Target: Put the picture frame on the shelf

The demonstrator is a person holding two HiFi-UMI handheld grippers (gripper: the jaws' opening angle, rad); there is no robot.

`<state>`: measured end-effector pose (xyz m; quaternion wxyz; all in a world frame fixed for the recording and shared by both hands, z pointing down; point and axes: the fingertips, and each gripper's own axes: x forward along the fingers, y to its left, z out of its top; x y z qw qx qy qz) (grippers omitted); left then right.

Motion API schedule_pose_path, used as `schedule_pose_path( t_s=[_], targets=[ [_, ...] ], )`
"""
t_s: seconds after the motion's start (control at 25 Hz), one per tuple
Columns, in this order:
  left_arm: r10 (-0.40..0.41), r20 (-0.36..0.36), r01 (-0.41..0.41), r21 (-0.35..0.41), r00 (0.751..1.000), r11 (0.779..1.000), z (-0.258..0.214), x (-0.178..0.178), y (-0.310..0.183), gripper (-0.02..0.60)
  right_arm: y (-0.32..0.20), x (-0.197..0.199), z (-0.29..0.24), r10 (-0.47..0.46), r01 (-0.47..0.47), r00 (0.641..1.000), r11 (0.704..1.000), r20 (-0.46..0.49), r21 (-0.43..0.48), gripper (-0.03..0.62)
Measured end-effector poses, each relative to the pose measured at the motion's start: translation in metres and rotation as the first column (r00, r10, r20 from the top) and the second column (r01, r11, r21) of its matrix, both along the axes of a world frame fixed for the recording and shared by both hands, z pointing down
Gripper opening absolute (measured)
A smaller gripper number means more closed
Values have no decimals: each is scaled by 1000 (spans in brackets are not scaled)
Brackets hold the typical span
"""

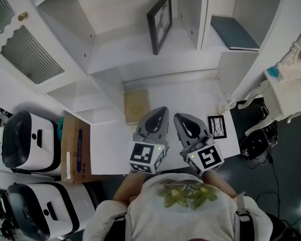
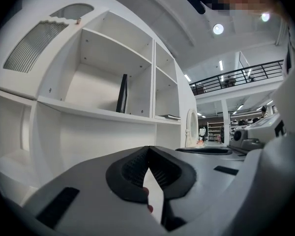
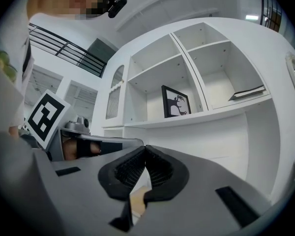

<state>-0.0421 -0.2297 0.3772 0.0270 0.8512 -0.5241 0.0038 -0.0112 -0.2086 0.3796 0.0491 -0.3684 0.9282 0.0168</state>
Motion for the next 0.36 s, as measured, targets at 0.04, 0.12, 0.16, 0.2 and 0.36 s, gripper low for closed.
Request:
schedule_pose_path(
  t_s=[0.04,0.12,0.16,0.2,0.36],
  targets=[
    [-4,1,4,-2,1000,1000,0,0,1,28,1,1,1,-2,2,1000,1000,1,-4,31],
    [-9,-4,9,-6,1000,1000,1,-1,4,28,4,2,2,-3,3,1000,1000,1,-8,31],
    [-12,-6,12,-8,1000,1000,1,-1,6,28,5,2,2,-4,4,1000,1000,1,-9,31],
    [-14,-7,14,-10,1000,1000,2,-1,7,28,6,3,3,-5,5,1000,1000,1,-9,31],
    [-25,0,25,-23,1000,999,6,-2,12,28,12,4,6,-10,10,1000,1000,-2,-13,31]
  ],
)
